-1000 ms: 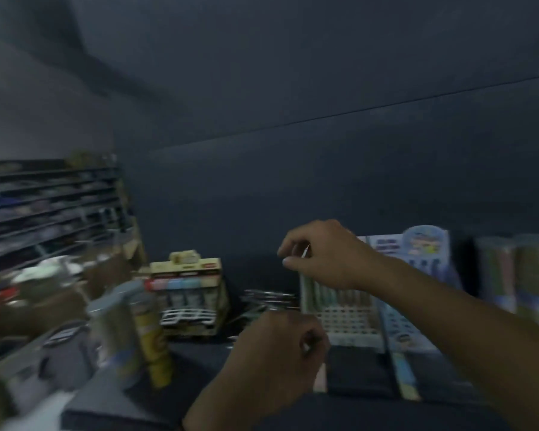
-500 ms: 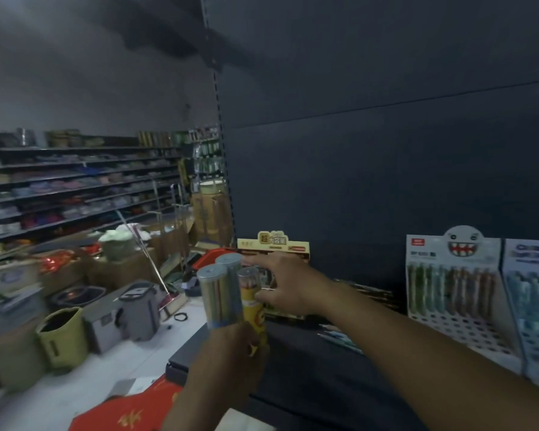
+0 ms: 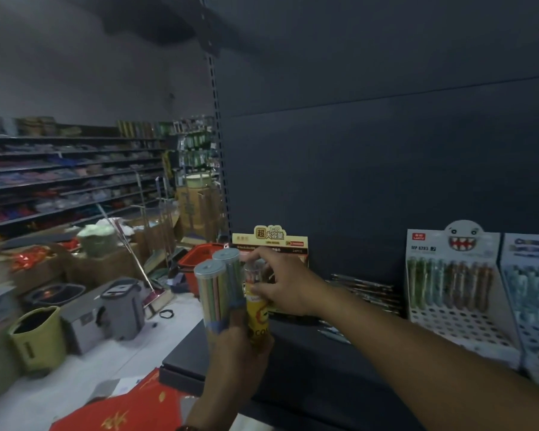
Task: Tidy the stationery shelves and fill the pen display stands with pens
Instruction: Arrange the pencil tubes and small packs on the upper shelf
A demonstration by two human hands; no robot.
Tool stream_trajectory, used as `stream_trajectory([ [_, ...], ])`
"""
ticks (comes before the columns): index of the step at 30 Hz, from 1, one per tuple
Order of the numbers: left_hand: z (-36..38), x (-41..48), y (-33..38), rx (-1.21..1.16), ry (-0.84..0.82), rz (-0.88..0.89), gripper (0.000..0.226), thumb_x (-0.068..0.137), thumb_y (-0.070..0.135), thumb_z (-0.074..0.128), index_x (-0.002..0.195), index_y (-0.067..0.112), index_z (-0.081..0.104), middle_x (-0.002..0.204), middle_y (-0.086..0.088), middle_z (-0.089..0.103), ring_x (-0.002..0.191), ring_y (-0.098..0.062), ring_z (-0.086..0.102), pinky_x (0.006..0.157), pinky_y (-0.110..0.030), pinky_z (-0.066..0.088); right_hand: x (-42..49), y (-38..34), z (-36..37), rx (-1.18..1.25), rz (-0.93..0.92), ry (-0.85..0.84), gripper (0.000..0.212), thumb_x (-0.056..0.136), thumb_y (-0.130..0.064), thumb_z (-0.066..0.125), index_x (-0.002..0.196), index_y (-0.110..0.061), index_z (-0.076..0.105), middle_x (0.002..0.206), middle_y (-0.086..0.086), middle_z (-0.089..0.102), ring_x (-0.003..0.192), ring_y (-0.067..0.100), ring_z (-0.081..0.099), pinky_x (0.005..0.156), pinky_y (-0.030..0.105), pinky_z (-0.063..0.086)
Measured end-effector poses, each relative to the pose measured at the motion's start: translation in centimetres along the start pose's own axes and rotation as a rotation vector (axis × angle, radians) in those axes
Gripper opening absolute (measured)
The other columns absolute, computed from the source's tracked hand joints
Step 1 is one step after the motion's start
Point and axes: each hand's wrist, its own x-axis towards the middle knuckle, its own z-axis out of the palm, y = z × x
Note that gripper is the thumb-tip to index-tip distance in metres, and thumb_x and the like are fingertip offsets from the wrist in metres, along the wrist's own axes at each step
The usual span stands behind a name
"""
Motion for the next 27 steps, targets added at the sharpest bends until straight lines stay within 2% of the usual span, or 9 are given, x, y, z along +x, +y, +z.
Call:
stream_trajectory([
  [2, 0.0, -0.6, 1.2, -0.158, -0.014, -0.055, 0.014, 0.102, 0.013, 0.062, 0.115, 0.01, 0.059, 0.086, -0.005, 0.067, 0.066, -0.008, 0.062, 0.058, -0.02, 0.051, -0.3, 0.1, -0.7, 0.008, 0.01, 0.0, 0.041, 0.096, -0.031, 0.073, 0.129, -0.043, 0.052, 0.107, -0.008, 0.064, 0.094, 0.012, 0.066, 0.084, 0.041, 0.06],
  [4, 0.2, -1.3, 2.9, -0.349, 0.003, -0.106, 0.02, 0.096, 0.013, 0.07, 0.098, 0.027, 0.057, 0.084, 0.008, 0.069, 0.072, -0.005, 0.065, 0.065, -0.019, 0.056, -0.8, 0.1, -2.0, 0.025, 0.017, 0.015, 0.039, 0.096, -0.031, 0.073, 0.128, -0.043, 0.054, 0.106, -0.008, 0.066, 0.094, 0.012, 0.068, 0.084, 0.04, 0.061],
  [8, 1.1, -1.6, 5.7, -0.707, -0.069, -0.153, 0.032, 0.099, 0.012, 0.066, 0.115, 0.037, 0.053, 0.099, 0.02, 0.071, 0.089, 0.001, 0.068, 0.076, -0.026, 0.06, -2.2, 0.4, -5.2, 0.059, 0.033, 0.091, 0.04, 0.093, -0.033, 0.078, 0.126, -0.042, 0.059, 0.107, -0.007, 0.069, 0.089, 0.009, 0.072, 0.079, 0.03, 0.064],
  [11, 2.2, -1.4, 8.6, -0.998, -0.138, -0.269, 0.035, 0.103, 0.001, 0.057, 0.118, 0.032, 0.053, 0.114, 0.006, 0.066, 0.097, -0.013, 0.063, 0.079, -0.02, 0.053, -3.8, 0.6, -7.4, 0.018, 0.027, 0.144, 0.04, 0.089, -0.038, 0.082, 0.122, -0.044, 0.062, 0.106, -0.01, 0.071, 0.089, 0.005, 0.071, 0.071, 0.021, 0.059],
  [13, 2.7, -2.1, 10.9, -1.012, -0.186, -0.204, 0.02, 0.108, 0.005, 0.05, 0.115, 0.022, 0.059, 0.113, -0.004, 0.06, 0.095, -0.022, 0.052, 0.081, -0.027, 0.047, -5.1, 0.8, -8.8, -0.024, 0.016, 0.178, 0.039, 0.088, -0.041, 0.083, 0.121, -0.043, 0.063, 0.107, -0.011, 0.07, 0.091, 0.002, 0.069, 0.07, 0.02, 0.057],
  [15, 3.0, -3.0, 11.9, -0.8, -0.144, -0.004, 0.021, 0.114, 0.019, 0.043, 0.116, 0.014, 0.063, 0.108, -0.01, 0.053, 0.094, -0.027, 0.041, 0.081, -0.039, 0.038, -6.5, 1.0, -10.5, -0.052, 0.02, 0.216, 0.037, 0.085, -0.043, 0.084, 0.117, -0.042, 0.064, 0.107, -0.009, 0.072, 0.091, 0.004, 0.069, 0.075, 0.03, 0.062],
  [18, 4.1, -2.6, 14.8, -0.82, -0.107, 0.045, 0.026, 0.115, 0.02, 0.039, 0.12, 0.012, 0.063, 0.106, -0.009, 0.049, 0.094, -0.026, 0.037, 0.077, -0.036, 0.035, -9.0, 1.2, -13.2, -0.078, 0.052, 0.282, 0.033, 0.084, -0.042, 0.086, 0.108, -0.042, 0.064, 0.098, -0.004, 0.074, 0.084, 0.009, 0.071, 0.076, 0.038, 0.063],
  [23, 7.8, -4.5, 21.2, -0.99, -0.346, 0.171, 0.027, 0.113, 0.014, 0.046, 0.124, 0.03, 0.063, 0.118, 0.002, 0.059, 0.096, -0.013, 0.053, 0.074, -0.021, 0.042, -14.5, 1.9, -19.1, -0.132, 0.116, 0.411, 0.033, 0.084, -0.043, 0.085, 0.111, -0.039, 0.067, 0.084, -0.003, 0.072, 0.08, 0.011, 0.07, 0.076, 0.042, 0.062],
  [27, 10.0, -6.6, 26.3, -0.827, -0.456, 0.339, 0.038, 0.109, 0.02, 0.053, 0.136, 0.045, 0.047, 0.122, 0.017, 0.06, 0.096, -0.002, 0.059, 0.076, -0.033, 0.051, -20.0, 3.8, -24.3, -0.202, 0.19, 0.439, 0.038, 0.088, -0.043, 0.082, 0.121, -0.037, 0.062, 0.085, -0.004, 0.072, 0.076, 0.01, 0.071, 0.072, 0.039, 0.062],
])
